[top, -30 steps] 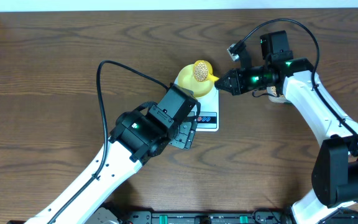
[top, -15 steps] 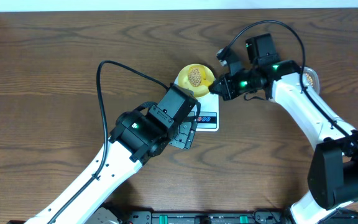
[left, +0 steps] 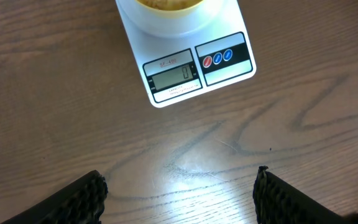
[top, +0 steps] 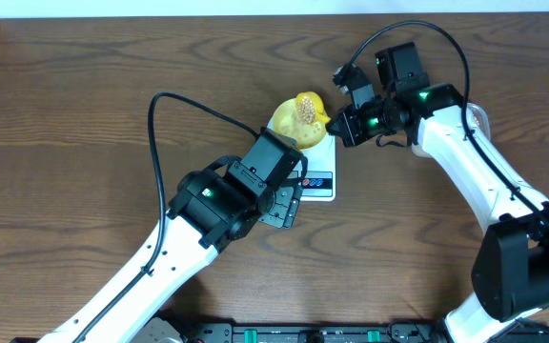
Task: Scoop item into bowl and weigh 50g on scale
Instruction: 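Tilt the scoop with the right gripper to pour soybeans into the bowl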
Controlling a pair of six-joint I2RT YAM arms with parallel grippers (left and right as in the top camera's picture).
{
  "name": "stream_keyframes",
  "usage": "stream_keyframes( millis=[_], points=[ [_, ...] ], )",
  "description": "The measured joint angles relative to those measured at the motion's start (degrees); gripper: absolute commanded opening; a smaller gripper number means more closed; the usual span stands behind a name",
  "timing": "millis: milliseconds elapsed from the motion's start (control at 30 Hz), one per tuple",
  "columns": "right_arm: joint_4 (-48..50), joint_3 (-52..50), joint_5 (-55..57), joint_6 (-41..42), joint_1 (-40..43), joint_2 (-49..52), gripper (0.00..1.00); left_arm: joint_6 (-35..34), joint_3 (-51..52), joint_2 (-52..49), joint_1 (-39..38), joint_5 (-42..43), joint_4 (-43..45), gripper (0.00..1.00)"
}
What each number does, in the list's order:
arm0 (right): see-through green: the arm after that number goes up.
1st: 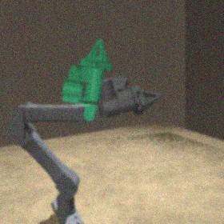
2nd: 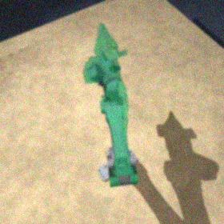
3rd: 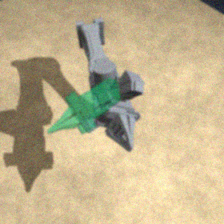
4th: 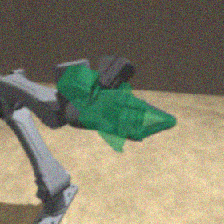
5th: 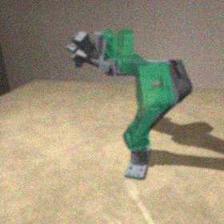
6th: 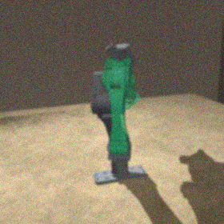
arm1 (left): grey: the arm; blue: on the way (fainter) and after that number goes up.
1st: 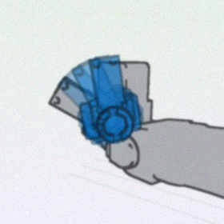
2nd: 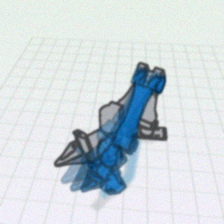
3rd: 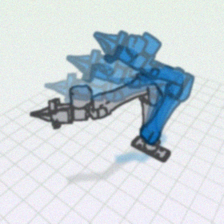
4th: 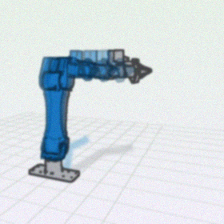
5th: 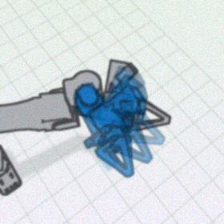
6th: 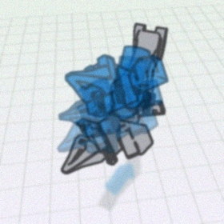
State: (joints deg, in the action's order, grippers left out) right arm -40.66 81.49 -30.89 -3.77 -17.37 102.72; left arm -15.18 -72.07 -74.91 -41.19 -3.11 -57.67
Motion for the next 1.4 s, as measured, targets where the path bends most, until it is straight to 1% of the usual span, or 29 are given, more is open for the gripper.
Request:
stream_keyframes(
  millis=[300, 600, 867, 1400],
  points=[
    [-2.99, 1.79, 4.94, -1.77, -2.4, 0.0, 0.01, 0.0, 0.0, 0.0, 0.0, 0.0, 0.0, 0.78],
    [-3.34, 1.81, 6.78, -2.43, -2.86, 0.0, 0.01, 0.0, 0.0, 0.0, 0.0, 0.0, 0.0, 0.78],
    [-5.86, 2.08, 9.07, -4.02, -3.26, 0.0, 0.01, 0.0, 0.0, 0.0, 0.0, 0.0, 0.0, 0.78],
    [-9.05, 5.92, 17.25, -6.67, -7.61, 0.0, 0.01, 0.0, 0.0, 0.0, 0.0, 0.0, 0.0, 0.78]
  ],
)
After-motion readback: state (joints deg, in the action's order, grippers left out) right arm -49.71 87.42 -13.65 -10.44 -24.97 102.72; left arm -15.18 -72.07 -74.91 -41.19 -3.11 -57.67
